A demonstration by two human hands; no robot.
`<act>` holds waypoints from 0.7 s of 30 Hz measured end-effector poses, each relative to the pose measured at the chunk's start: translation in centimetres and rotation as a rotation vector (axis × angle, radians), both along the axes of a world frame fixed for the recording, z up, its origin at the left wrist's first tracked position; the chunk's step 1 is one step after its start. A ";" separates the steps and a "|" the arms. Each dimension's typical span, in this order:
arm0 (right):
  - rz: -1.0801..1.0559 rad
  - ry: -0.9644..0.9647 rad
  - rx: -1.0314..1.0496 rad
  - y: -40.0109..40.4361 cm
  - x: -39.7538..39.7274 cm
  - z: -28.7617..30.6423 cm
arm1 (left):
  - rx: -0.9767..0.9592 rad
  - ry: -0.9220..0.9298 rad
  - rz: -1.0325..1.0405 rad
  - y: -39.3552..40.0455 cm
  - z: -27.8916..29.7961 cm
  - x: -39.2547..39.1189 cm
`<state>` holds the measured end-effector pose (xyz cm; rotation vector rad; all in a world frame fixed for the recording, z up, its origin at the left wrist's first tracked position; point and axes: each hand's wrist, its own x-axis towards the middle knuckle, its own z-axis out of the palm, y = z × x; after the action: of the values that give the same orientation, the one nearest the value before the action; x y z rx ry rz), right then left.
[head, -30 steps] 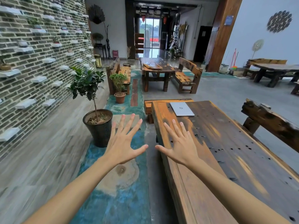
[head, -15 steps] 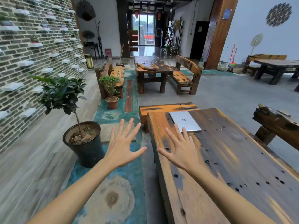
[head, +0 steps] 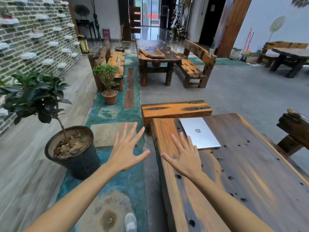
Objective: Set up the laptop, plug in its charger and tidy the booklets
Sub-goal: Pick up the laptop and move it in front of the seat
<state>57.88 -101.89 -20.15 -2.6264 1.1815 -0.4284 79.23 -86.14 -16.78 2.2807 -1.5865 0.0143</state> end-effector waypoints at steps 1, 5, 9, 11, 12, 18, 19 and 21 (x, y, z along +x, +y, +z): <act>-0.015 -0.001 0.005 -1.4 1.4 -0.4 | 0.004 -0.002 -0.016 -1.6 -0.3 1.7; -0.076 0.023 0.082 -6.7 6.7 -1.5 | 0.025 0.021 -0.044 -8.0 -0.8 8.0; -0.120 0.032 0.127 -11.3 10.2 -3.4 | 0.041 0.063 -0.086 -13.3 -2.2 13.2; -0.174 0.050 0.177 -12.9 11.2 -4.3 | 0.091 0.102 -0.098 -15.5 -2.8 15.1; -0.198 0.057 0.199 -13.5 11.4 -4.6 | 0.120 0.131 -0.110 -16.6 -3.1 15.7; -0.322 0.089 0.232 -18.1 12.7 -7.0 | 0.182 0.177 -0.238 -24.8 -5.7 18.9; -0.347 0.098 0.240 -19.0 12.6 -7.5 | 0.192 0.168 -0.263 -26.3 -6.2 19.4; -0.397 0.112 0.252 -20.8 12.6 -8.3 | 0.218 0.155 -0.318 -29.8 -6.7 20.3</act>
<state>70.53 -122.74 -28.44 -2.2268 1.6800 -0.1830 99.54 -115.95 -23.50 2.0922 -1.9249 -0.4247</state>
